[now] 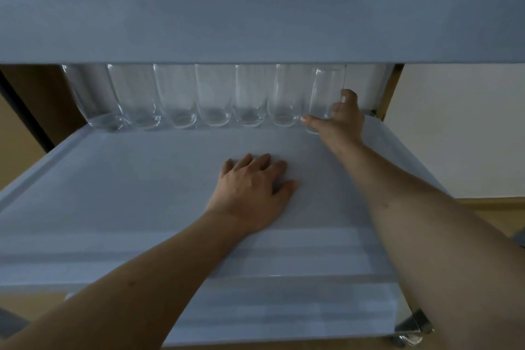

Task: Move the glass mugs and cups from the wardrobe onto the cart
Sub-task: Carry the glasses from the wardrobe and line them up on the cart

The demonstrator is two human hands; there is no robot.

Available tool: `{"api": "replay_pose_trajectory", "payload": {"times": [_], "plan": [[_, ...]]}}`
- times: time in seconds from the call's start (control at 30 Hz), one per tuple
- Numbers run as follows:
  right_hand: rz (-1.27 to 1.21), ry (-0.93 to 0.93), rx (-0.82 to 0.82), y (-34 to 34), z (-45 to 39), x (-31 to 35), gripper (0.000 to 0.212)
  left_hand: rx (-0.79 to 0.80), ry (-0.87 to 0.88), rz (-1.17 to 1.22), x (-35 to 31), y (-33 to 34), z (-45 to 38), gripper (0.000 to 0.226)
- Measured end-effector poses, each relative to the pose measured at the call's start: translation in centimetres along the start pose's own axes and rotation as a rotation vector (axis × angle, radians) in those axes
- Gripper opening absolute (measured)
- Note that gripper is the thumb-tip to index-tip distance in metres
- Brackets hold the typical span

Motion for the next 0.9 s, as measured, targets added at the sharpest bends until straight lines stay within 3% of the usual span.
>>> {"api": "replay_pose_trajectory", "payload": {"times": [0.6,0.9], "plan": [[-0.049,0.008,0.025,0.6,-1.9,-1.4,0.098,-0.007,0.014,-0.037,0.0,0.6,-0.6,0.055],[0.054,0.106,0.050,-0.7,-0.5,-1.5,0.123,-0.018,-0.016,-0.001,0.1,0.4,-0.4,0.053]]}}
Point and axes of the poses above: each hand's wrist, its own z-axis away from the middle knuckle, its own y-axis out of the palm, x = y × z, the point moved 7 cm from there along -z, towards the middle knuckle, and after that the axes turned 10 degrees about -z, right-handed, at the moved point
